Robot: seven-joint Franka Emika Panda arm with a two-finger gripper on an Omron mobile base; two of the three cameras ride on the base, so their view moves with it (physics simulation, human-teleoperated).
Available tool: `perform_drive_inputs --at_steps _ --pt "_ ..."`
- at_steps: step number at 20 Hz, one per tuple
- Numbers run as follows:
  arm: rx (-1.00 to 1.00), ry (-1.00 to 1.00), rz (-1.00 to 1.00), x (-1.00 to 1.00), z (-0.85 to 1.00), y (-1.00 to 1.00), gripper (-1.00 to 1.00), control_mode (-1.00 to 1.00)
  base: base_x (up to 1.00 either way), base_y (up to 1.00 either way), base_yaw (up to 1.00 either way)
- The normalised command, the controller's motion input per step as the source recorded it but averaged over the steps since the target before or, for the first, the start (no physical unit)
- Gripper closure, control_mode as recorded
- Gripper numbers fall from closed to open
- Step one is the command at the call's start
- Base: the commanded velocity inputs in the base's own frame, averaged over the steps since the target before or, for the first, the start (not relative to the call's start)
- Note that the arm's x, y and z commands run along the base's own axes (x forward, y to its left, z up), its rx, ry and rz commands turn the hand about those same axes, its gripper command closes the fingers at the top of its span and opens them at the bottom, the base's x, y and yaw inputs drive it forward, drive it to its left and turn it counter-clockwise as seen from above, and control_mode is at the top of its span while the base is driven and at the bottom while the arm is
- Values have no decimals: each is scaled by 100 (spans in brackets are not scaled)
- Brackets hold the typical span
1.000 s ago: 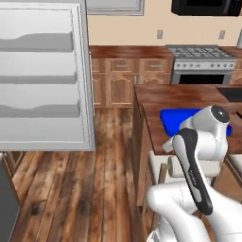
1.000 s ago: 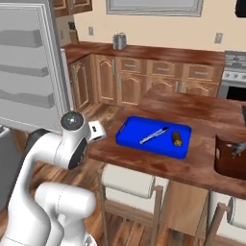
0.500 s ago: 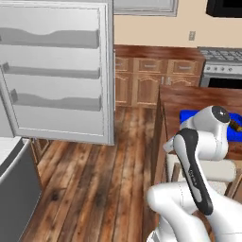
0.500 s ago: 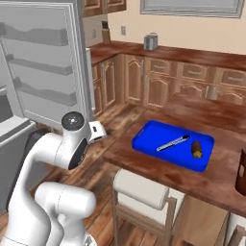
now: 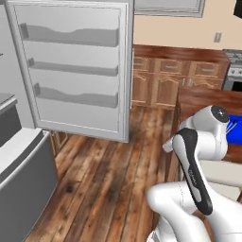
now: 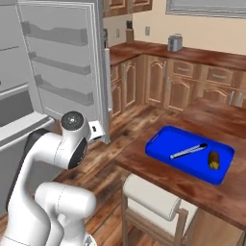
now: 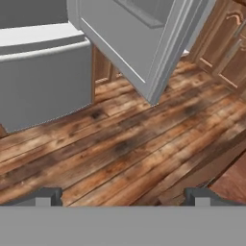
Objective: Gather the onion and sweet potato from the fridge and place them on a tray on the dining counter. Then gather the chicken drumstick and fish from the fridge and place them on the other tray.
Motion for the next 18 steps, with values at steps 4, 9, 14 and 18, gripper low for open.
perform_drive_inputs --at_steps 4,9,14,18 --pt "0 0 0 0 0 0 -100 100 -18 44 15" --pt "0 0 0 0 0 0 -100 100 -8 62 9" --pt "0 0 0 0 0 0 -100 100 0 71 10" --pt "0 0 0 0 0 0 -100 100 0 56 16"
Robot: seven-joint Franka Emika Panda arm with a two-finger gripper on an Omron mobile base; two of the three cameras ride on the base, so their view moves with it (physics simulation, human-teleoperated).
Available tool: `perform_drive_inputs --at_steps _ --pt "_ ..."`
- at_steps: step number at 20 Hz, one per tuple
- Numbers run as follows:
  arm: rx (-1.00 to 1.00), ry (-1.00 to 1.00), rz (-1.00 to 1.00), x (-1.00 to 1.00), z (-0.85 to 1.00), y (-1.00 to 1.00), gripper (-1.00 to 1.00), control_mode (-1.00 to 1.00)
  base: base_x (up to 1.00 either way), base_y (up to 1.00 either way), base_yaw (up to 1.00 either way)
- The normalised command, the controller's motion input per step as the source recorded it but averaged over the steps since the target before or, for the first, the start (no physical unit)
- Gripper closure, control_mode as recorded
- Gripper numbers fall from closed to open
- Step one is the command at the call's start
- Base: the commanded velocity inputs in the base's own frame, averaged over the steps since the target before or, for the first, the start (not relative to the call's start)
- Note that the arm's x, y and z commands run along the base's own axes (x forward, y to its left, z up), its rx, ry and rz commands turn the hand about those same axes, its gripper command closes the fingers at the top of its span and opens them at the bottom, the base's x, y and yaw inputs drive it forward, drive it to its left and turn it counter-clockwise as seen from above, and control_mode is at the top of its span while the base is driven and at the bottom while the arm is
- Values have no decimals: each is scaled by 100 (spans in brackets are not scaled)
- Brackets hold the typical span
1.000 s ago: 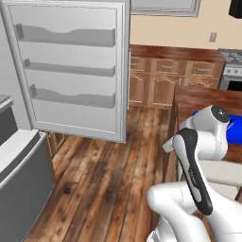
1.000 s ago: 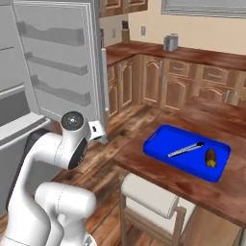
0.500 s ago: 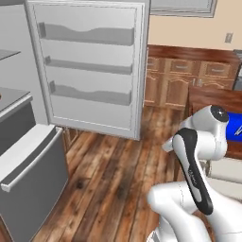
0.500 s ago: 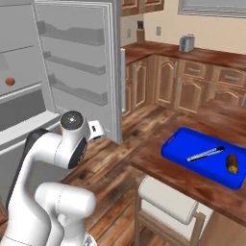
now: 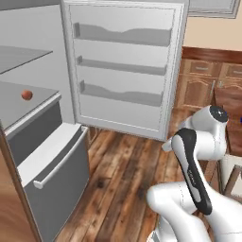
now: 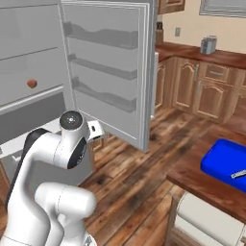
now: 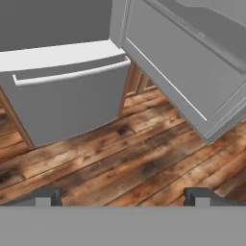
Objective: Gather the onion and sweet potato from the fridge and place them on a tray on the dining counter. Then gather the chicken drumstick and fish from the fridge and place them on the other tray.
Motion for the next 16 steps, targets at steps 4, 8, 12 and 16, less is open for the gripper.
perform_drive_inputs --at_steps 4,8,12,16 --pt "0 0 0 0 0 0 -100 100 0 31 26" --pt "0 0 0 0 0 0 -100 100 0 11 32" --pt "0 0 0 0 0 0 -100 100 16 14 33" --pt "0 0 0 0 0 0 -100 100 35 15 27"
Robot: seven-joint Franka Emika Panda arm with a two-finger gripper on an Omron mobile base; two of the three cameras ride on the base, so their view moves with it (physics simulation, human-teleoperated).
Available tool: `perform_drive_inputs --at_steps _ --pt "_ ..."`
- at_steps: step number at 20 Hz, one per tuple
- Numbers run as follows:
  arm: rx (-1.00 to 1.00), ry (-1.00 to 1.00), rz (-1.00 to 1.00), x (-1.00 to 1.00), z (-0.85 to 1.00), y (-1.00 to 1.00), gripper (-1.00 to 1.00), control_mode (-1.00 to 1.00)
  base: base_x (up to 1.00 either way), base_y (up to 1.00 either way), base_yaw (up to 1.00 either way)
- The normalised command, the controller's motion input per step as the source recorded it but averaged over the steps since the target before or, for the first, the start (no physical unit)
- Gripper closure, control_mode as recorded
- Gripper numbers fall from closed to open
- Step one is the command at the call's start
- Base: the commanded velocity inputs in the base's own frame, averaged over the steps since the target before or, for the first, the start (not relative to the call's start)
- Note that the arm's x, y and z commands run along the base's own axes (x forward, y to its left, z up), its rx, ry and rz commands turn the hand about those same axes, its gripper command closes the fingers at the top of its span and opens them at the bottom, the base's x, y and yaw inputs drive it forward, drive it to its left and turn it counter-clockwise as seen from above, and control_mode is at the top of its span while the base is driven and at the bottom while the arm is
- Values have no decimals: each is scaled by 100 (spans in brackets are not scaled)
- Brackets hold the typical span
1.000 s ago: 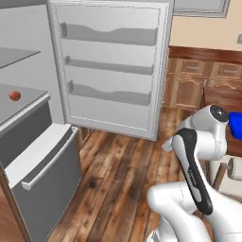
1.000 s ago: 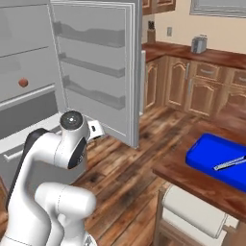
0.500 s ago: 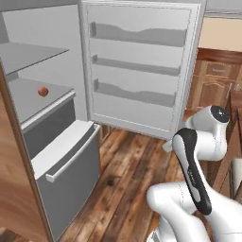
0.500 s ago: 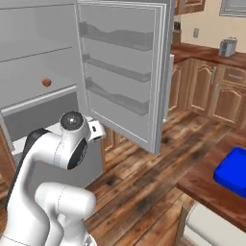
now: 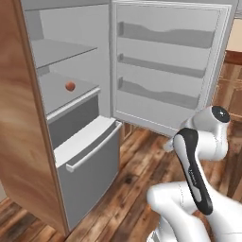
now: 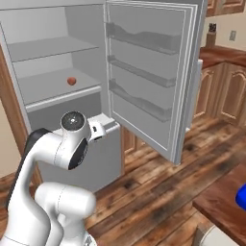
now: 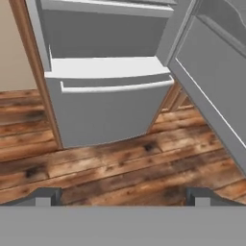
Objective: Gather the onion and sweet potato from the fridge and place them on a tray on the dining counter. Then gather the chicken drumstick and fish from the fridge and place them on the other tray.
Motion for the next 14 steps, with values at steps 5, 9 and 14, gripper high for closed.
perform_drive_inputs --at_steps 5,9,14 --pt "0 0 0 0 0 0 -100 100 43 0 26" --pt "0 0 0 0 0 0 -100 100 58 0 27" --pt "0 0 0 0 0 0 -100 100 69 0 28"
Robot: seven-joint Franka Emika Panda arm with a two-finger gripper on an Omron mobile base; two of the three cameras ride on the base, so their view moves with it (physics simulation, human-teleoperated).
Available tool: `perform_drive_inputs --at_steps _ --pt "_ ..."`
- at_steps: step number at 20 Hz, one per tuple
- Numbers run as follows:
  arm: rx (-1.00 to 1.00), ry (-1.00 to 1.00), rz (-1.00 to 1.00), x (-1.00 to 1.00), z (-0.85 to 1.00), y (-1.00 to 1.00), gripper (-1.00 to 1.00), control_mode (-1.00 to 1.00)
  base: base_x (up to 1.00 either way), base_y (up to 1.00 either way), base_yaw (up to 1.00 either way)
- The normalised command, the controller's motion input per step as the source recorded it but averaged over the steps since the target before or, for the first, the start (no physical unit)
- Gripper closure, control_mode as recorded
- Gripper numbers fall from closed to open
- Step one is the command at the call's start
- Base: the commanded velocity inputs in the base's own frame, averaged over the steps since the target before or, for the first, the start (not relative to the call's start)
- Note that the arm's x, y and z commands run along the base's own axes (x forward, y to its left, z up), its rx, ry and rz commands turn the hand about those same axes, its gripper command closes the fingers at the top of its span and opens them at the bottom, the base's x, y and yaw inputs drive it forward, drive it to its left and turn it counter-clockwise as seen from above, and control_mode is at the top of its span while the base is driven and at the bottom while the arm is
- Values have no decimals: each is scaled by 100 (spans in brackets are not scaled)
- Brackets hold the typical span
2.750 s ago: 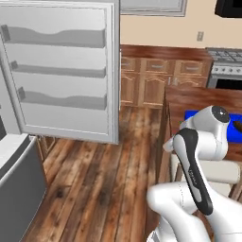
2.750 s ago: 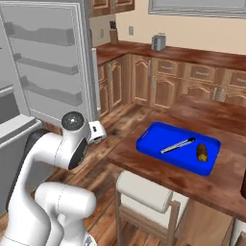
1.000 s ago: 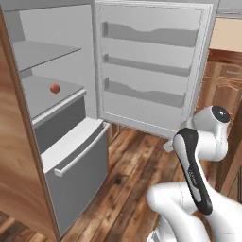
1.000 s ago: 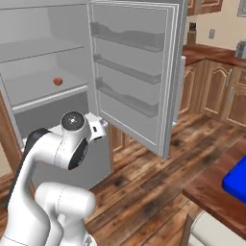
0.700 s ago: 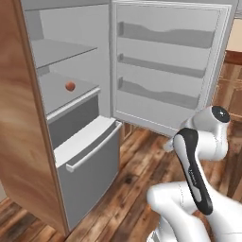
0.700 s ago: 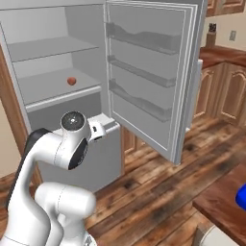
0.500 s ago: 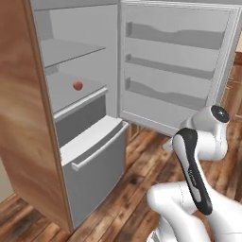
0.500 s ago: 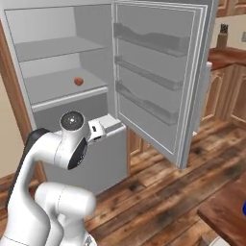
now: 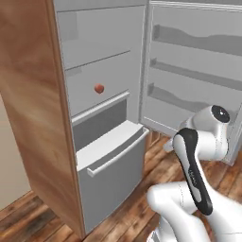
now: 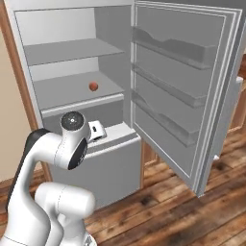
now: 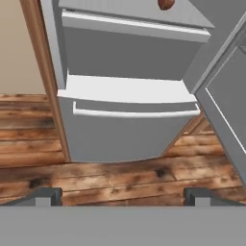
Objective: Gather the onion and sweet potato from the fridge and place them on a tray on the dining counter. Then gather the chicken drumstick and fish from the fridge and place them on the other tray.
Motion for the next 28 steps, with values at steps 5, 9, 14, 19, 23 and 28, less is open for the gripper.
perform_drive_inputs --at_steps 5,9,14,19,23,28 --pt "0 0 0 0 0 0 -100 100 59 -7 31" --pt "0 0 0 0 0 0 -100 100 41 -12 32" --pt "0 0 0 0 0 0 -100 100 32 -36 32" --pt "0 0 0 0 0 0 -100 100 39 -36 32" --pt "0 0 0 0 0 0 -100 100 38 -27 30" --pt "0 0 0 0 0 0 -100 100 35 -20 29"
